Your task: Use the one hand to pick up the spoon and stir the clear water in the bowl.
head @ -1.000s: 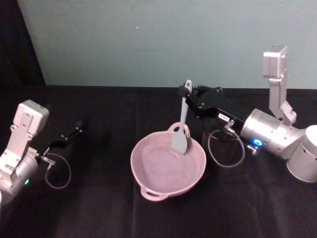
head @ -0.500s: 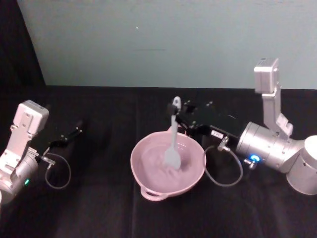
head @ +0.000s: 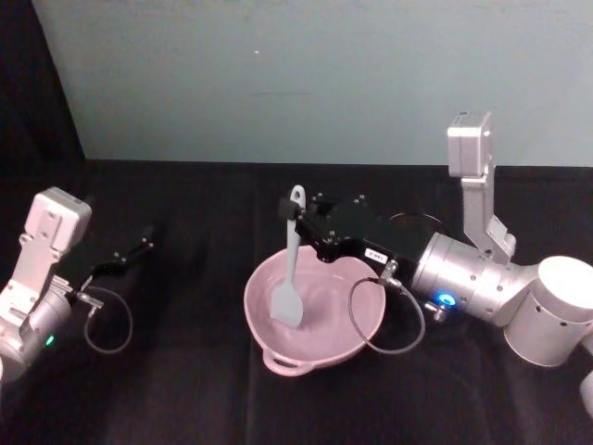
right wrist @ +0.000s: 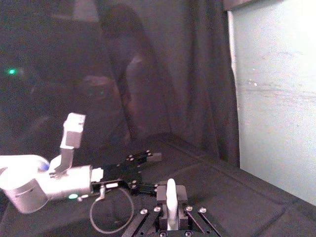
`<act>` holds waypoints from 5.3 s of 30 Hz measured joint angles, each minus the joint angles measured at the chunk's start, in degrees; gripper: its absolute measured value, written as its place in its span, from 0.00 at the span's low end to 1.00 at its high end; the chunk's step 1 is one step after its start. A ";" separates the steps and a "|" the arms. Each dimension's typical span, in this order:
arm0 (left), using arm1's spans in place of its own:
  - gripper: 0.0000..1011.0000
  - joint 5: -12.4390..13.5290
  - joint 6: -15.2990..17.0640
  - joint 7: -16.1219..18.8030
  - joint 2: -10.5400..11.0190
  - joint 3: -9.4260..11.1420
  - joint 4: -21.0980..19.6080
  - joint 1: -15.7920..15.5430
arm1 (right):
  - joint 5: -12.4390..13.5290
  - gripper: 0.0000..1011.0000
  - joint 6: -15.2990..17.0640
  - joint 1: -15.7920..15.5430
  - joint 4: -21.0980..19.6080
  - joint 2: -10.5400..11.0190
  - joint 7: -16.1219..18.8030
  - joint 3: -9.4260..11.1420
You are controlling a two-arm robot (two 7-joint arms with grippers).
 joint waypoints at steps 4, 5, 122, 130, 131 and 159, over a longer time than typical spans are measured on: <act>0.99 0.00 0.00 0.00 0.00 0.00 0.00 0.00 | 1.06 0.11 -0.13 1.44 3.08 -1.35 0.12 0.28; 0.99 0.00 0.00 0.00 0.00 0.00 0.00 0.00 | 1.10 0.11 -0.19 1.76 3.62 -1.57 0.09 0.33; 0.99 0.00 0.00 0.00 0.00 0.00 0.00 0.00 | -2.29 0.11 0.07 2.88 5.83 -1.63 -4.35 3.07; 0.99 0.00 0.00 0.00 0.00 0.00 0.00 0.00 | -4.05 0.11 0.81 2.32 3.95 0.09 -5.27 3.53; 0.99 0.00 0.00 0.00 0.00 0.00 0.00 0.00 | -4.50 0.11 1.09 2.17 3.34 0.45 -5.30 3.41; 0.99 0.00 0.00 0.00 0.00 0.00 0.00 0.00 | -0.94 0.11 2.22 1.80 2.30 -2.05 -1.99 -0.15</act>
